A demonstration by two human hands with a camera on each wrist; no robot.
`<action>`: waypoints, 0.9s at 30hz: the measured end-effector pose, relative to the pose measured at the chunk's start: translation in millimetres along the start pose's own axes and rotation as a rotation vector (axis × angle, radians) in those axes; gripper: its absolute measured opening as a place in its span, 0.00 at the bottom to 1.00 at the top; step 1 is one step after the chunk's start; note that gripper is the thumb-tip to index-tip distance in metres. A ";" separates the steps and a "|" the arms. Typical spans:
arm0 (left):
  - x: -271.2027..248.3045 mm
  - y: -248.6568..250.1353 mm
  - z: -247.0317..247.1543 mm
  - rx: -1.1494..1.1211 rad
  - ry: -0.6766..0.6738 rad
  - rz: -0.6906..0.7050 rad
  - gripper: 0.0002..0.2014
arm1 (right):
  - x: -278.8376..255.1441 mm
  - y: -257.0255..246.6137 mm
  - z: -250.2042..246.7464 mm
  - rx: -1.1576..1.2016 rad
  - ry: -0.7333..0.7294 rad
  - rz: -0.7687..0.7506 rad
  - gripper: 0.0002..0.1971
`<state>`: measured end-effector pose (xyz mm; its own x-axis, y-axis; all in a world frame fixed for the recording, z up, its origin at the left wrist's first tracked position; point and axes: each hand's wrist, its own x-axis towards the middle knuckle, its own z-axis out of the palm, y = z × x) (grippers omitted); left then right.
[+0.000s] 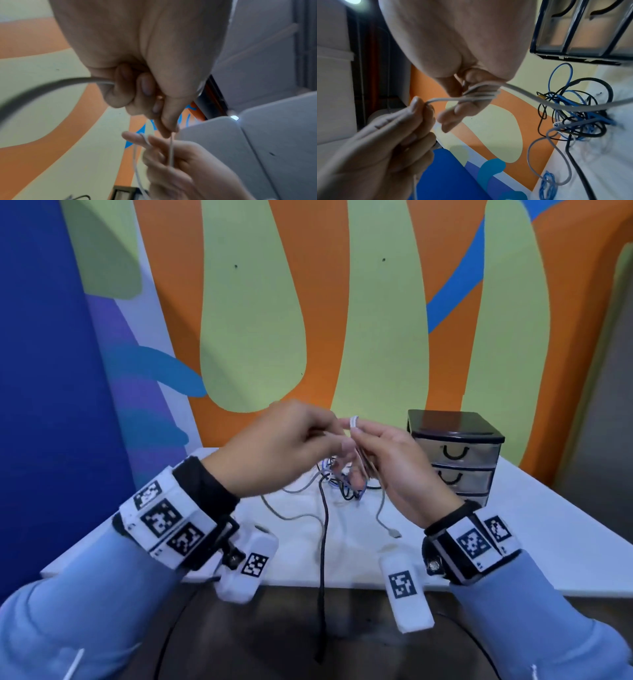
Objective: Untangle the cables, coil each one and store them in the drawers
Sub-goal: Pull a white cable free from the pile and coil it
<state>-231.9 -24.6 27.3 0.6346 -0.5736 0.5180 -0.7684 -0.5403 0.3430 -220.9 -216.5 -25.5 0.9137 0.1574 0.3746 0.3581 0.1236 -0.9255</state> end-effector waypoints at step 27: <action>-38.5 -14.4 63.9 0.063 0.153 -0.184 0.14 | -35.8 4.1 3.4 0.728 -0.085 0.108 0.20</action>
<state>-239.9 -34.0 -47.6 0.7400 -0.3647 0.5651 -0.6310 -0.6672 0.3958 -252.8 -218.3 -42.5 0.9080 0.2773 0.3141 0.0223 0.7168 -0.6969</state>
